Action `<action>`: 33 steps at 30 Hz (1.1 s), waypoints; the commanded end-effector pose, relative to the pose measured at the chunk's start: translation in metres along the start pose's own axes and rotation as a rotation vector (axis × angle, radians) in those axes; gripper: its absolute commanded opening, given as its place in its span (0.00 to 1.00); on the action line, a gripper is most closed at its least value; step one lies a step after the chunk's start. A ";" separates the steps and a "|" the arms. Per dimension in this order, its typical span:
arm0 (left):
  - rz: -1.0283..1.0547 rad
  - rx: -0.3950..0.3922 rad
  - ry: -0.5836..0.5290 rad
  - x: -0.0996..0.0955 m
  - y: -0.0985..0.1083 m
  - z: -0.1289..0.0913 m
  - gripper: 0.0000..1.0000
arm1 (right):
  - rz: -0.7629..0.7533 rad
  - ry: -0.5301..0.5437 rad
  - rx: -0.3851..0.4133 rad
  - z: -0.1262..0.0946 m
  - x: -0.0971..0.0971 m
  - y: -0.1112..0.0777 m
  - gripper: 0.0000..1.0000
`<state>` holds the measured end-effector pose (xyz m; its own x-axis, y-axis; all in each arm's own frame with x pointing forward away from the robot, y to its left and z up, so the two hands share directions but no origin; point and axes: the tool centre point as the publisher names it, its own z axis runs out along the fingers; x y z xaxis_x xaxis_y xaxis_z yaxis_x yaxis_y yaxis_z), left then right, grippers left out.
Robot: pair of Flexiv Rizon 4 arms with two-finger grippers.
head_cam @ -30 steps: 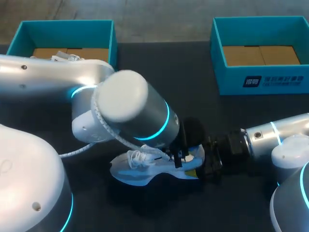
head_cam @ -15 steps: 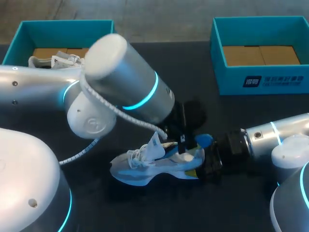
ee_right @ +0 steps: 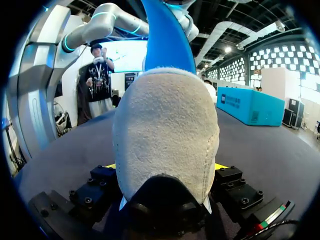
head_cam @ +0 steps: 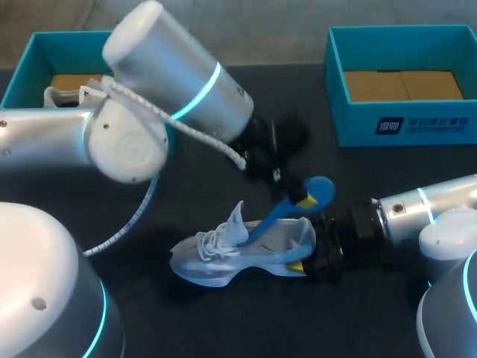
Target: Take the shoe out of the shoebox, open the shoe tongue, remove and reinsert the insole, then place the shoe into the shoebox
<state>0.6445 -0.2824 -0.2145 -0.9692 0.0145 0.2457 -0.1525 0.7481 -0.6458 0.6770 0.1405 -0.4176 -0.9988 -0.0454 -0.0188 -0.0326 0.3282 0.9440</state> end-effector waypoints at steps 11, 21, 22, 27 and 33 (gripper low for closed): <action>-0.054 0.114 0.154 0.015 -0.034 -0.047 0.00 | 0.000 -0.001 0.005 0.001 0.001 0.001 0.00; -0.111 0.187 0.257 0.026 -0.047 -0.065 0.00 | 0.000 -0.001 0.005 0.001 0.001 0.001 0.00; -0.111 0.187 0.257 0.026 -0.047 -0.065 0.00 | 0.000 -0.001 0.005 0.001 0.001 0.001 0.00; -0.111 0.187 0.257 0.026 -0.047 -0.065 0.00 | 0.000 -0.001 0.005 0.001 0.001 0.001 0.00; -0.111 0.187 0.257 0.026 -0.047 -0.065 0.00 | 0.000 -0.001 0.005 0.001 0.001 0.001 0.00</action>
<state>0.6399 -0.2739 -0.1306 -0.8675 0.1252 0.4814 -0.3098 0.6211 -0.7199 0.6770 0.1405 -0.4176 -0.9988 -0.0454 -0.0188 -0.0327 0.3282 0.9440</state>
